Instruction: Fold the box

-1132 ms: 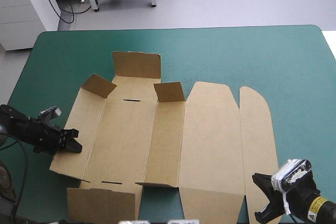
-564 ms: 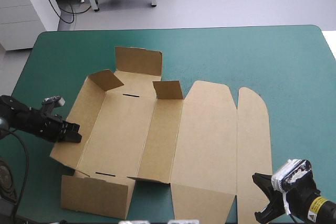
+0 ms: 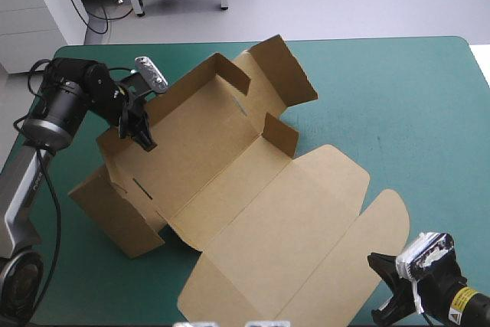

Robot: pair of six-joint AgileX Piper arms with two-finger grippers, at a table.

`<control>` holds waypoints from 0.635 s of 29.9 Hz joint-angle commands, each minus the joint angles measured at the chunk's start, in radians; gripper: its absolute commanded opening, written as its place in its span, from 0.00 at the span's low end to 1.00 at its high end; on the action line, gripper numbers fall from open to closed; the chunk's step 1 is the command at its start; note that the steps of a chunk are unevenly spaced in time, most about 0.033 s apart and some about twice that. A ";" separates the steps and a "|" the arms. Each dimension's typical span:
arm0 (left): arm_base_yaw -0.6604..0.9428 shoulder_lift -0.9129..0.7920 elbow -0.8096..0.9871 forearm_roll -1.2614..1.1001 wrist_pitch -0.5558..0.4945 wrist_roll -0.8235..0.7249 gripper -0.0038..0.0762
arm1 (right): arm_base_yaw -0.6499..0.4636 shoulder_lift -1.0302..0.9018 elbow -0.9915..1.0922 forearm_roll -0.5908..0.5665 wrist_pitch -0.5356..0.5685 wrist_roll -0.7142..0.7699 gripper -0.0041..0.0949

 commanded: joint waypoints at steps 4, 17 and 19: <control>-0.169 -0.039 -0.080 0.193 -0.106 0.049 0.04 | -0.003 0.009 -0.026 0.008 -0.071 -0.001 0.03; -0.526 -0.023 -0.065 0.436 -0.238 0.070 0.04 | -0.003 0.009 -0.026 0.041 -0.070 -0.001 0.03; -0.565 -0.023 -0.065 0.480 -0.226 0.062 0.04 | -0.003 0.009 -0.026 0.032 -0.070 -0.001 0.03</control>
